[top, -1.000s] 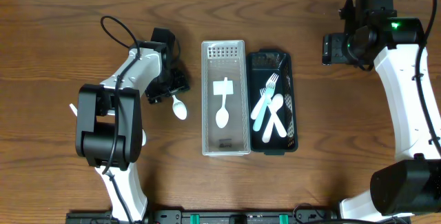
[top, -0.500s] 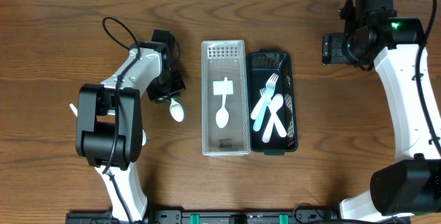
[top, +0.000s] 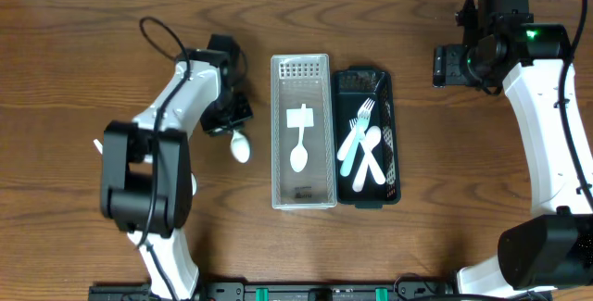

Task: Pack container
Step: 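Lower the left gripper onto the next white spoon and grasp it, then carry the spoon right and release it into the clear basket, then move the left gripper back to a white spoon and grasp it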

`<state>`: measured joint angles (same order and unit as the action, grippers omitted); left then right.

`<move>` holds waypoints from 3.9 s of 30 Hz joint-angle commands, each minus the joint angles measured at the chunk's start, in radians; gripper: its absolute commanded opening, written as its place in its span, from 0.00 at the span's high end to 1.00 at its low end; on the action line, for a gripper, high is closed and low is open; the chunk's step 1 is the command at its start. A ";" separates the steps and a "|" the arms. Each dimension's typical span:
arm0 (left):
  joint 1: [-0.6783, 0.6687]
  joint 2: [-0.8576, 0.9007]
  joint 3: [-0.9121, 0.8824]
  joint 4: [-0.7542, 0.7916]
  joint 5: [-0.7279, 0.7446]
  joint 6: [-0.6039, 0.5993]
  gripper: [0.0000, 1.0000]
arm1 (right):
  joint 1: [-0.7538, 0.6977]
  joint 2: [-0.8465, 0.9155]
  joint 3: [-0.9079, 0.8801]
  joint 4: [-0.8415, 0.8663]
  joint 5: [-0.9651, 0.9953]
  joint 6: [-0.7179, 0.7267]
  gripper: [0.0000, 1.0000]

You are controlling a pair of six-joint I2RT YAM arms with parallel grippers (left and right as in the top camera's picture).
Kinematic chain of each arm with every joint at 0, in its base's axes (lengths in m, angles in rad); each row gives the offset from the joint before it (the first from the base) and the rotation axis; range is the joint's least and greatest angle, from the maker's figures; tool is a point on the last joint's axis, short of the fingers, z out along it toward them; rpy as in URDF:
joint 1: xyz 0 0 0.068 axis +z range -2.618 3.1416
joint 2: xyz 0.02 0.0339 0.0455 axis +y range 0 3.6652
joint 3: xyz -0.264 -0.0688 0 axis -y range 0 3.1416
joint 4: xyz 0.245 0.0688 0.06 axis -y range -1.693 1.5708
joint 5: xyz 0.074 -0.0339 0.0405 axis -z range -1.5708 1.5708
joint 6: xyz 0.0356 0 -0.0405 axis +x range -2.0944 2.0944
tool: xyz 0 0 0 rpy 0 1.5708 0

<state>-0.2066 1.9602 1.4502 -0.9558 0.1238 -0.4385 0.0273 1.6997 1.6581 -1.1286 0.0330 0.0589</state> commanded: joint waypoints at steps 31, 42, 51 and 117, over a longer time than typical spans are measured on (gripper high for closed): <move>-0.379 -0.092 0.115 0.029 -0.117 0.152 0.39 | -0.002 0.008 -0.004 0.009 -0.004 -0.013 0.20; -0.110 -0.417 0.117 -0.134 -0.234 0.104 0.26 | -0.003 0.008 -0.004 0.010 -0.004 -0.016 0.20; 0.308 -0.428 0.015 -0.171 -0.113 0.139 0.17 | -0.002 0.008 -0.005 0.017 -0.004 -0.016 0.20; 0.382 -0.091 -0.299 0.094 0.001 0.217 0.94 | -0.003 0.008 -0.006 0.018 -0.004 -0.016 0.20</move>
<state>0.1997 1.8881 1.1297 -0.8433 0.1059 -0.2279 0.0273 1.7000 1.6543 -1.1126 0.0330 0.0555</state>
